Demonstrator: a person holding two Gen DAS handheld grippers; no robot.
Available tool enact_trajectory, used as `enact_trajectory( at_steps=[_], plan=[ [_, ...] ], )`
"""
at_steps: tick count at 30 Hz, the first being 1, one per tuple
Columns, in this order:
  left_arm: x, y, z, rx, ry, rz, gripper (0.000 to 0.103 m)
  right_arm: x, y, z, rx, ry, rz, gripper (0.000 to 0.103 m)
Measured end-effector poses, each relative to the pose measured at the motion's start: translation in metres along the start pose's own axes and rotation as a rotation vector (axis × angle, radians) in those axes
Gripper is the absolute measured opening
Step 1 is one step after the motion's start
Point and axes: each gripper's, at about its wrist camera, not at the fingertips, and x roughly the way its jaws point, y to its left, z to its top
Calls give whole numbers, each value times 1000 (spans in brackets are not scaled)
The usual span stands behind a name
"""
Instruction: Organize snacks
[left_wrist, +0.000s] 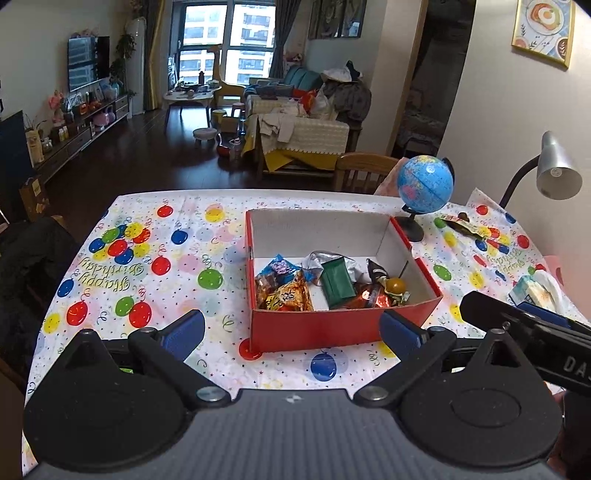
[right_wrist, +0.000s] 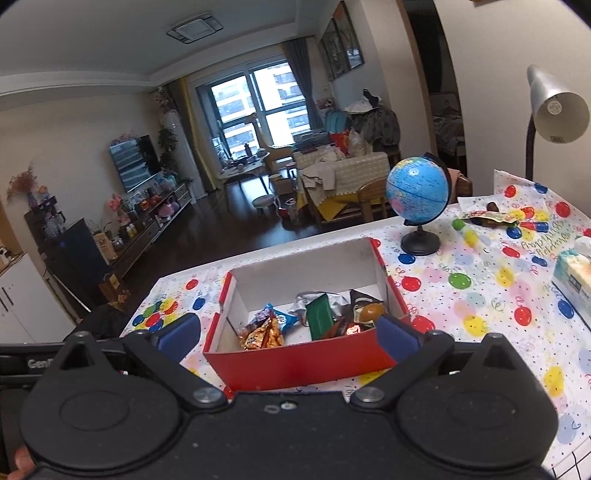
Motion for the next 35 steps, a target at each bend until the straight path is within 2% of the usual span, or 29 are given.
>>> enact_trajectory(
  at_steps=[7,35],
  plan=[
    [-4,5,0,0,-24,-12,102,1,-2,-2,38,9,-42,102],
    [-12,31,-4,1,-21,-55,102,-3,23,-10,19,-1,-77,102]
  ],
)
